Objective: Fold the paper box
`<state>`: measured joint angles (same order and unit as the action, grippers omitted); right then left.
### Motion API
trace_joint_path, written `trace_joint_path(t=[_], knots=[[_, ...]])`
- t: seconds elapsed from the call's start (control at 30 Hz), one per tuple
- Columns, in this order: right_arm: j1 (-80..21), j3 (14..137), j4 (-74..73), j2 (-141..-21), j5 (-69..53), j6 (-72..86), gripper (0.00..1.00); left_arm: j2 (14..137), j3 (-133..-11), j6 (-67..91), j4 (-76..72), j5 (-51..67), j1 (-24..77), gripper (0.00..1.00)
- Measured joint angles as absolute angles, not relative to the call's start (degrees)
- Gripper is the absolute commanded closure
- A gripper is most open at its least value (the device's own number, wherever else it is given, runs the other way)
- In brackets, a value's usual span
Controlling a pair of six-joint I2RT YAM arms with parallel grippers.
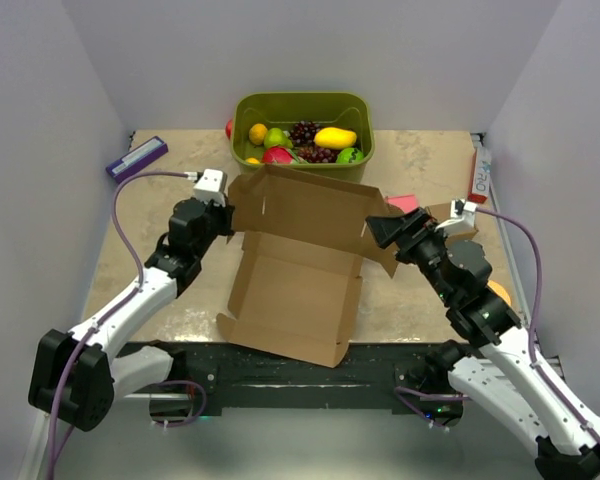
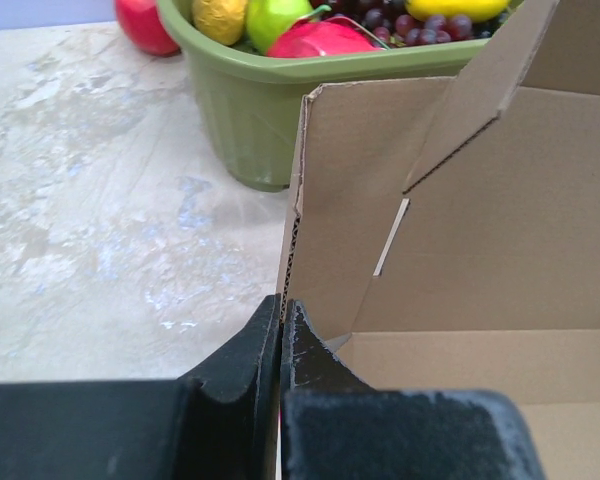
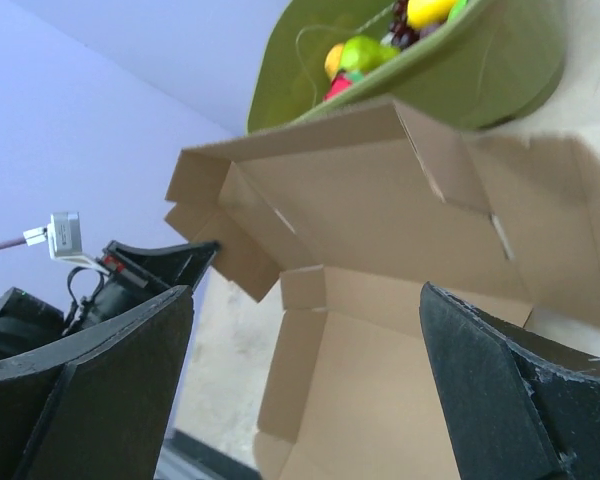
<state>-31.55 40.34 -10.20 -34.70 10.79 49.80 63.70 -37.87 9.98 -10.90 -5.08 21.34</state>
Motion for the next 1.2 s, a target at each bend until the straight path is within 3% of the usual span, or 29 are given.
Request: trace_joint_path(t=[0.53,0.87,1.2], knots=[[-37.7,36.3,6.3,-47.6,3.6,64.2,0.01,61.2,-36.9,9.9,-11.9,-6.3,22.3,1.00],[-38.9,36.7,18.6,-61.9,10.9,75.3,0.01,57.6,-34.7,9.3,-15.9,-2.3,23.6,1.00],[-38.9,38.0,25.4,-62.5,19.2,80.2,0.01,57.6,-34.7,9.4,-15.9,-2.0,24.5,1.00]])
